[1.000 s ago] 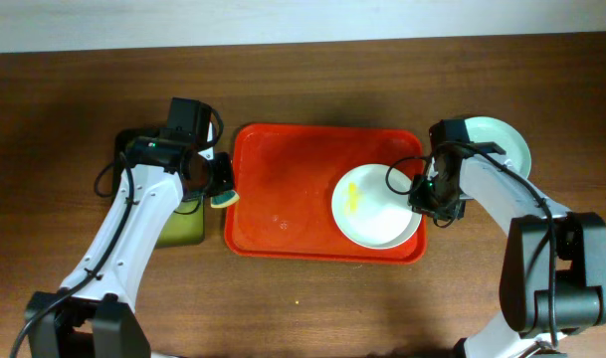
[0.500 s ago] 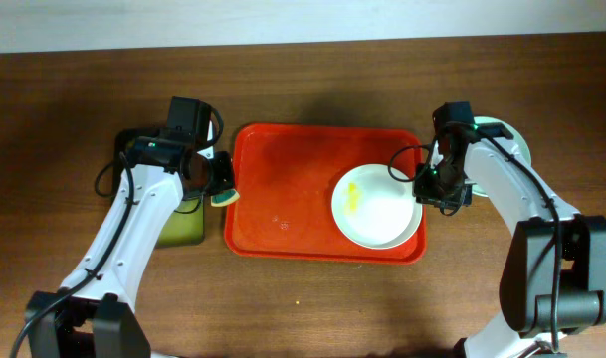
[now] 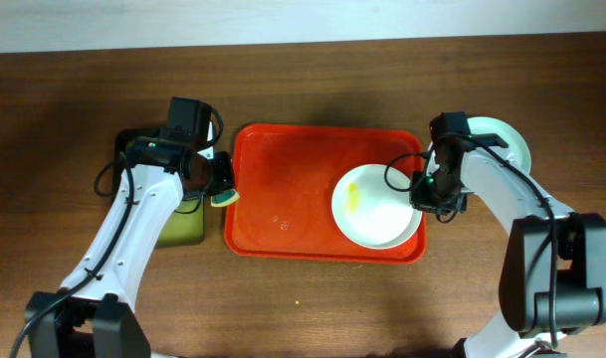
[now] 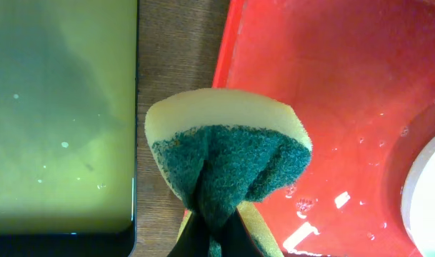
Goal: Clean dirty plates on tray and stack at the side
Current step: 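Reach the right gripper to the white plate rim and grip it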
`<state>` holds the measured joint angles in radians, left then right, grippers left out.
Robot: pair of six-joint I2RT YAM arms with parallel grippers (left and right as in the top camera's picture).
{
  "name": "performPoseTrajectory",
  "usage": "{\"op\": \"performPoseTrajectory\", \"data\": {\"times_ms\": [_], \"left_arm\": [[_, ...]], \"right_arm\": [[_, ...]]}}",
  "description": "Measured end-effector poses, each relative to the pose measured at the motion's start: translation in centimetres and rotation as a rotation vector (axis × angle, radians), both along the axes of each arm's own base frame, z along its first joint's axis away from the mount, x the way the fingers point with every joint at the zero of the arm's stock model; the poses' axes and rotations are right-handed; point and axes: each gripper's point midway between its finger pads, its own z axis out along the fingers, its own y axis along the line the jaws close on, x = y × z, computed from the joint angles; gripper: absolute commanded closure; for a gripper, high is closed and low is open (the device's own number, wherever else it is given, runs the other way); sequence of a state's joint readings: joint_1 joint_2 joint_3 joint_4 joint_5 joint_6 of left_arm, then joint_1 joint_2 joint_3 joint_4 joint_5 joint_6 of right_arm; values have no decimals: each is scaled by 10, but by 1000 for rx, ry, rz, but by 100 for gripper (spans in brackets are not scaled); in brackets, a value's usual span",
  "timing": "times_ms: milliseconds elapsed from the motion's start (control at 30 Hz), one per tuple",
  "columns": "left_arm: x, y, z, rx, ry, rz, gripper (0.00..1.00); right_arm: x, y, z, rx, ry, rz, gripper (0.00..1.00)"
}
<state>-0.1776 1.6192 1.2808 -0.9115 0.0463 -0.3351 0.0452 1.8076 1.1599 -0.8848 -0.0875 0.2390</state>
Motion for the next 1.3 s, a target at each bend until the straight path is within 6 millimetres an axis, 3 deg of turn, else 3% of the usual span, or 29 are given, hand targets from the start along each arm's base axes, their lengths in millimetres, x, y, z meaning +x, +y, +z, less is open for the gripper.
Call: {"op": "performPoseTrajectory", "data": {"times_ms": [300,400,600,933,1133,1233,1300], "left_arm": [[0,0,0,0,0,0,100],[0,0,0,0,0,0,100],[0,0,0,0,1,-1,100],[-1,0,0,2,5,-3,100],[-1,0,0,2,5,-3,100],[-1,0,0,2,5,-3,100],[-1,0,0,2,6,-3,100]], "right_arm": [[5,30,1,10,-36,87,85],[-3,28,4,7,4,83,81],[11,12,20,-62,-23,68,81],[1,8,-10,-90,79,72,81],[-1,8,-14,-88,95,71,86],[-7,7,-2,-94,143,73,85],[1,8,10,-94,129,73,86]]}}
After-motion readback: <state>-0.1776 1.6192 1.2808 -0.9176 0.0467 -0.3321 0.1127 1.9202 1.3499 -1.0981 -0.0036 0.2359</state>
